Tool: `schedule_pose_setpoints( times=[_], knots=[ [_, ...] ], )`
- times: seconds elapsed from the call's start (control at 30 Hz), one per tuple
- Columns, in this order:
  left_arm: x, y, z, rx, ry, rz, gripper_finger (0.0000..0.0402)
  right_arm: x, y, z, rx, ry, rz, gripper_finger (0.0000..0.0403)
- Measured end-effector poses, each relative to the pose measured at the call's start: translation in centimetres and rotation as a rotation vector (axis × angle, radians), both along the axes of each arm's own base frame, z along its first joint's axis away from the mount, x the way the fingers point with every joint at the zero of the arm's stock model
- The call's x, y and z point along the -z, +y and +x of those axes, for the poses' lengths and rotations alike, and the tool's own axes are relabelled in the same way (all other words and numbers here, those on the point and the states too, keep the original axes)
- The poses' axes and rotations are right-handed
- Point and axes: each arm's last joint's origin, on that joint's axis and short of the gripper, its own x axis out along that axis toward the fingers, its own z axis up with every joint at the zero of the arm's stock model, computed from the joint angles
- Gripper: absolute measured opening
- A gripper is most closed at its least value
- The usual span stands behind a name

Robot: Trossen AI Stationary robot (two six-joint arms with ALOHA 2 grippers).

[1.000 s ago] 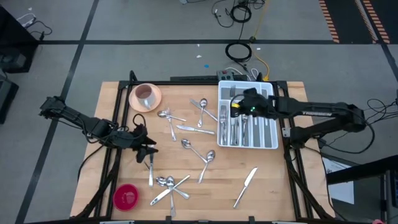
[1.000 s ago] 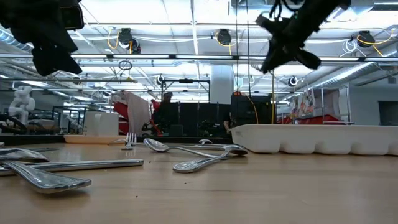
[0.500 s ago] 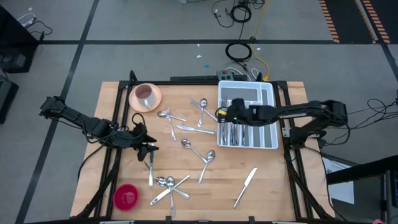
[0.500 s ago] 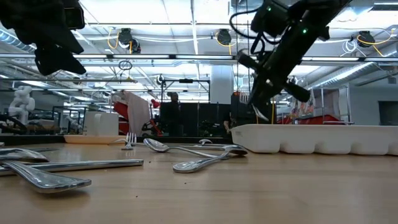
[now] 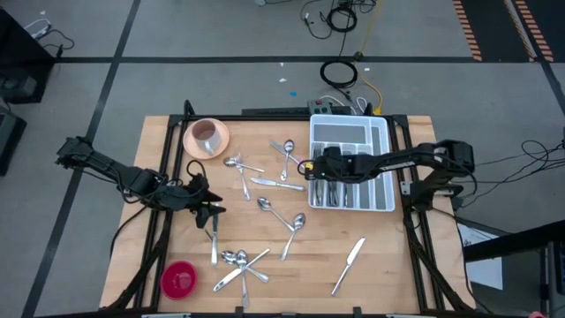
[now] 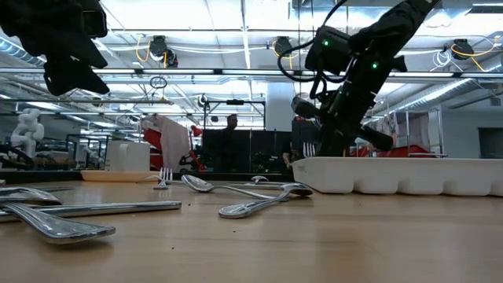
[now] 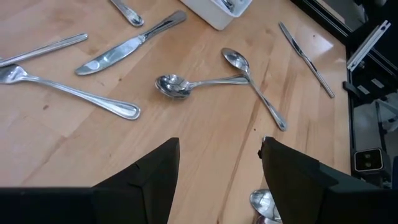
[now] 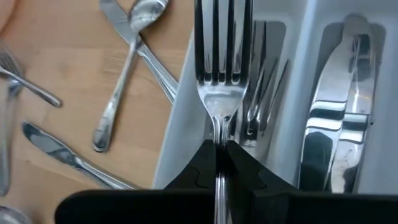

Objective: Sort silverware
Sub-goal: Put the bottom silver fork into the white silverware tray

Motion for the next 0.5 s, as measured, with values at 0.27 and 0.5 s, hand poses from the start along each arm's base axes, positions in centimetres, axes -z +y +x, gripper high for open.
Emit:
schedule_pose_setpoints(
  times=[0.27, 0.5],
  knots=[
    [0.0, 0.0, 0.0, -0.013, -0.004, 0.009, 0.0228, 1.4, 0.2, 0.6, 0.005, 0.017, 0.022, 0.0],
    [0.0, 0.1, 0.0, -0.017, -0.006, 0.011, 0.0228, 1.6, 0.3, 0.6, -0.022, 0.043, 0.01, 0.0035]
  ],
)
